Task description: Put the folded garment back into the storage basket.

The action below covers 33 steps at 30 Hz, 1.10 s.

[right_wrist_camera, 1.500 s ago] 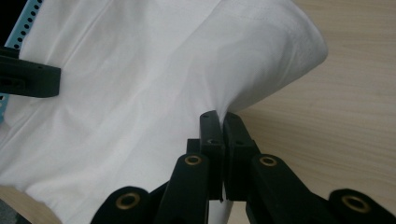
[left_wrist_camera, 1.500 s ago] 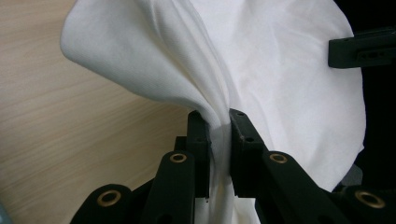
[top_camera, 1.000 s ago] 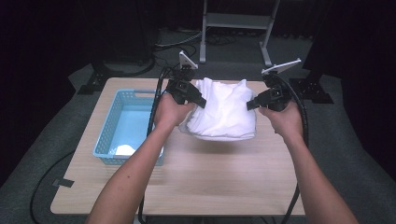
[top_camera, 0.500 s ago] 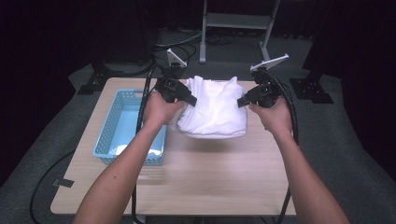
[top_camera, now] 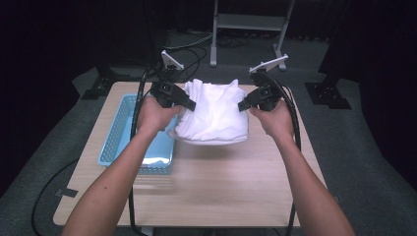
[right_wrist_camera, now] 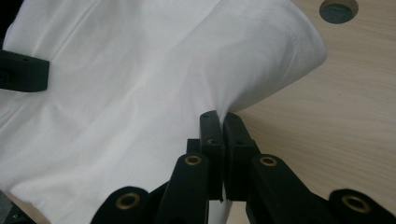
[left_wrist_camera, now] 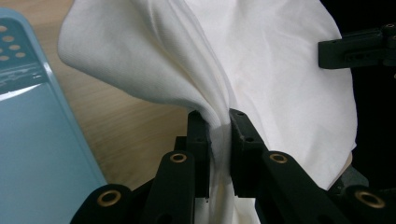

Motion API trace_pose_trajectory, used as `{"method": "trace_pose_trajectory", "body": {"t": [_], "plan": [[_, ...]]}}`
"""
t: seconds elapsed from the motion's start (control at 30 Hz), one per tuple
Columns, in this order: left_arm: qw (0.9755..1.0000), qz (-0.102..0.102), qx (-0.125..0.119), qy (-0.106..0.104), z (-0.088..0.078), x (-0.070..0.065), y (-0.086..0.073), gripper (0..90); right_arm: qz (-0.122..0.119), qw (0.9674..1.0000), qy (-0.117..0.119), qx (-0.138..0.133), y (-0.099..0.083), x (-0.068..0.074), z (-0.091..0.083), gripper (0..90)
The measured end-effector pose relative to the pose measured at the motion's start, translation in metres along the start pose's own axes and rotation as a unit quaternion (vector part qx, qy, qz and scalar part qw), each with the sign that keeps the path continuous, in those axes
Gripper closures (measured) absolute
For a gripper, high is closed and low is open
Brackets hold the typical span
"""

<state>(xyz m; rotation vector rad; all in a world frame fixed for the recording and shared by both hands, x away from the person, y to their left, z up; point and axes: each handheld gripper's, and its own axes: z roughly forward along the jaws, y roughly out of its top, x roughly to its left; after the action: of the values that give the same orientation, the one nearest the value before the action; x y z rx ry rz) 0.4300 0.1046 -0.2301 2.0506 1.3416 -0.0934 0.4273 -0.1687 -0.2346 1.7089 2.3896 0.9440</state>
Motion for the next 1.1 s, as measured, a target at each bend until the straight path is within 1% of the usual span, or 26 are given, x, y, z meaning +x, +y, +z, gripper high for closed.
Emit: {"method": "trace_pose_trajectory", "body": {"t": [0.27,0.53,0.6,0.8,0.93,1.1], "plan": [[1.0000,-0.004,-0.004,0.004,-0.008,0.009,-0.003,80.8,-0.006,1.0000,0.003,0.000,0.005,0.009,0.006,88.7],[0.9999,-0.007,-0.006,0.010,-0.018,0.021,-0.009,80.9,-0.016,0.9998,0.007,0.002,0.011,0.023,0.015,88.8],[0.9998,-0.012,-0.008,0.011,-0.021,0.025,-0.010,80.8,-0.019,0.9998,0.008,0.003,0.012,0.027,0.018,88.8],[0.9998,-0.012,-0.008,0.016,-0.028,0.034,-0.013,80.8,-0.026,0.9996,0.011,0.006,0.017,0.038,0.024,88.8],[0.9997,-0.015,-0.009,0.018,-0.033,0.040,-0.016,80.9,-0.035,0.9993,0.009,0.009,0.020,0.046,0.029,88.7],[0.9996,-0.018,-0.009,0.020,-0.038,0.049,-0.019,80.9,-0.040,0.9991,0.009,0.011,0.024,0.055,0.034,88.8]]}}
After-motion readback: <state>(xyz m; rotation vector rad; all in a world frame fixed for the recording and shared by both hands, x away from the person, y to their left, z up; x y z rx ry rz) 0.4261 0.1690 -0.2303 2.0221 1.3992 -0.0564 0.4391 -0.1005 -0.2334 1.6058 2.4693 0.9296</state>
